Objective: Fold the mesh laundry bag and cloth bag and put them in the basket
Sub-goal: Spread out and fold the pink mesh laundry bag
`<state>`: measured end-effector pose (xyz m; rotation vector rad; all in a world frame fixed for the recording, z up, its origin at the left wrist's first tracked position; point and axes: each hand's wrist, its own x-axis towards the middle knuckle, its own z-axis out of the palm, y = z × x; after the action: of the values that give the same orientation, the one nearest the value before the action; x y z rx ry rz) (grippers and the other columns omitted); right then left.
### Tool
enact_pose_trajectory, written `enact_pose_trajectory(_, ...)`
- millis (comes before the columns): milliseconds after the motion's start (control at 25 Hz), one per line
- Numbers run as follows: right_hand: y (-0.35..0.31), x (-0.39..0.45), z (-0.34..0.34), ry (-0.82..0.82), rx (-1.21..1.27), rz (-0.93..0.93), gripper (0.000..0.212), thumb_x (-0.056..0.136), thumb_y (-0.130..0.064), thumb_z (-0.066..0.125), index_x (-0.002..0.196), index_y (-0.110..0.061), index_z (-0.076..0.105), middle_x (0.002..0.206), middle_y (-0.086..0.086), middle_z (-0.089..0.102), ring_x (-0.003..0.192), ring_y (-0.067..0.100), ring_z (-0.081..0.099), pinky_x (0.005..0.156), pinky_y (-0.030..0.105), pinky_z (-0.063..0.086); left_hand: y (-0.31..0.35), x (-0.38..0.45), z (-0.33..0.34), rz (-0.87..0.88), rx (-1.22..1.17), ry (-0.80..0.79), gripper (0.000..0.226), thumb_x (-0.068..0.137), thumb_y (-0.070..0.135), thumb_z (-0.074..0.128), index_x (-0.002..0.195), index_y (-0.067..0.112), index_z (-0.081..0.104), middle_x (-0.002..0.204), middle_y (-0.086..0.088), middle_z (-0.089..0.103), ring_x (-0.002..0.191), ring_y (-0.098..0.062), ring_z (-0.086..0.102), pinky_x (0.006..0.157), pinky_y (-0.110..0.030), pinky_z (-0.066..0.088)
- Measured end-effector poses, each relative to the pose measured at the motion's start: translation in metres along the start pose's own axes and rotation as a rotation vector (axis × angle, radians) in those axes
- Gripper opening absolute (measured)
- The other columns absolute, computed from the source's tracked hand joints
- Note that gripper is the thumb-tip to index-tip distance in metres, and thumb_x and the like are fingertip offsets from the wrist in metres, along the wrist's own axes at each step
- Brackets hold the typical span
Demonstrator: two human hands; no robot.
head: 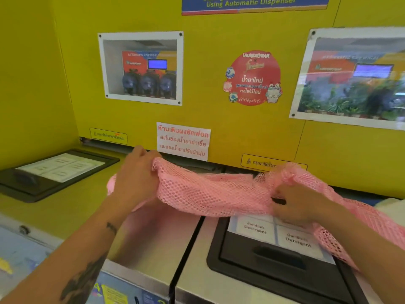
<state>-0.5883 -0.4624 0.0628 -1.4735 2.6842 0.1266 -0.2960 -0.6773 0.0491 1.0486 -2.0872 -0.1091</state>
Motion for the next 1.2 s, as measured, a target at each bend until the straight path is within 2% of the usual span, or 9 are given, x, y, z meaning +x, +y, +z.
enact_pose_trajectory(120, -0.025, -0.001, 0.000, 0.114, 0.045, -0.038, 0.067, 0.086, -0.042, 0.056, 0.148, -0.032, 0.033, 0.161, 0.004, 0.027, 0.140, 0.028, 0.038, 0.112, 0.051, 0.035, 0.002, -0.007, -0.003, 0.042, 0.125, -0.521, 0.077, 0.072, 0.025, 0.064, 0.142, 0.043, 0.035, 0.145, -0.002, 0.034, 0.138, -0.029, 0.032, 0.113, -0.058, 0.022)
enact_pose_trajectory(200, -0.059, -0.007, -0.005, 0.081, 0.201, -0.249, 0.074, 0.088, -0.032, 0.059, 0.153, -0.032, 0.023, 0.161, 0.001, 0.026, 0.144, 0.025, 0.031, 0.116, 0.044, 0.030, 0.015, -0.016, 0.000, 0.090, 0.089, -0.681, 0.088, 0.072, 0.014, 0.058, 0.146, 0.047, 0.024, 0.155, 0.005, 0.019, 0.147, -0.024, 0.011, 0.115, -0.063, 0.000)
enact_pose_trajectory(320, -0.097, -0.007, 0.004, -0.083, 0.160, -0.414, 0.064, 0.090, -0.028, 0.059, 0.149, -0.028, 0.032, 0.151, 0.002, 0.040, 0.138, 0.025, 0.039, 0.111, 0.040, 0.035, 0.019, -0.021, -0.001, 0.126, 0.009, -0.649, 0.085, 0.071, 0.009, 0.055, 0.142, 0.048, 0.032, 0.153, 0.008, 0.021, 0.146, -0.019, 0.011, 0.116, -0.060, -0.005)
enact_pose_trajectory(520, -0.080, -0.014, -0.031, 0.234, 0.331, -0.379, 0.023, 0.096, -0.015, 0.053, 0.112, -0.028, 0.063, 0.107, -0.011, 0.063, 0.104, 0.015, 0.060, 0.077, 0.025, 0.043, -0.029, -0.017, -0.021, 0.070, 0.063, -0.361, 0.067, 0.069, 0.027, 0.054, 0.136, 0.036, 0.051, 0.142, 0.000, 0.044, 0.132, -0.025, 0.042, 0.111, -0.048, 0.031)
enact_pose_trajectory(680, -0.044, -0.026, -0.081, -0.284, 0.734, -0.331, 0.052, 0.085, -0.062, 0.060, 0.127, -0.032, 0.061, 0.122, -0.011, 0.065, 0.107, 0.010, 0.063, 0.100, 0.038, 0.042, -0.045, -0.013, -0.040, -0.056, -0.109, -0.289, 0.049, 0.073, 0.030, 0.050, 0.120, 0.027, 0.065, 0.118, 0.003, 0.060, 0.106, -0.022, 0.060, 0.084, -0.033, 0.051)
enact_pose_trajectory(800, -0.054, -0.020, -0.065, -0.146, 0.645, -0.255, 0.059, 0.084, -0.062, 0.061, 0.137, -0.036, 0.052, 0.132, -0.003, 0.061, 0.112, 0.019, 0.062, 0.102, 0.045, 0.047, -0.036, -0.013, -0.040, -0.118, -0.425, -0.351, 0.039, 0.083, -0.002, 0.052, 0.102, 0.026, 0.071, 0.110, 0.012, 0.065, 0.108, -0.010, 0.059, 0.081, -0.017, 0.044)
enact_pose_trajectory(920, -0.081, -0.014, -0.032, -0.219, 0.285, -0.352, 0.043, 0.101, -0.036, 0.045, 0.143, -0.036, 0.042, 0.142, -0.006, 0.052, 0.123, 0.021, 0.054, 0.105, 0.044, 0.044, -0.021, -0.012, -0.040, -0.092, -0.456, -0.295, 0.038, 0.090, 0.005, 0.042, 0.100, 0.027, 0.072, 0.113, 0.011, 0.067, 0.112, -0.007, 0.056, 0.104, -0.035, 0.038)
enact_pose_trajectory(1040, -0.086, -0.022, -0.018, -0.289, 0.092, -0.348, 0.045, 0.099, -0.031, 0.037, 0.144, -0.032, 0.045, 0.147, -0.009, 0.048, 0.129, 0.016, 0.047, 0.110, 0.040, 0.038, 0.000, -0.017, -0.029, 0.092, -0.078, -0.181, 0.034, 0.088, 0.036, 0.034, 0.102, 0.038, 0.064, 0.112, 0.018, 0.062, 0.110, -0.008, 0.054, 0.116, -0.057, 0.015)
enact_pose_trajectory(1200, -0.056, -0.022, -0.009, -0.288, -0.094, -0.107, 0.062, 0.091, -0.054, 0.036, 0.142, -0.020, 0.046, 0.150, 0.003, 0.046, 0.134, 0.023, 0.045, 0.111, 0.043, 0.037, 0.030, -0.036, -0.010, 0.157, 0.181, -0.726, 0.053, 0.089, 0.058, 0.041, 0.140, 0.046, 0.038, 0.155, 0.005, 0.035, 0.144, -0.023, 0.028, 0.113, -0.071, 0.002)
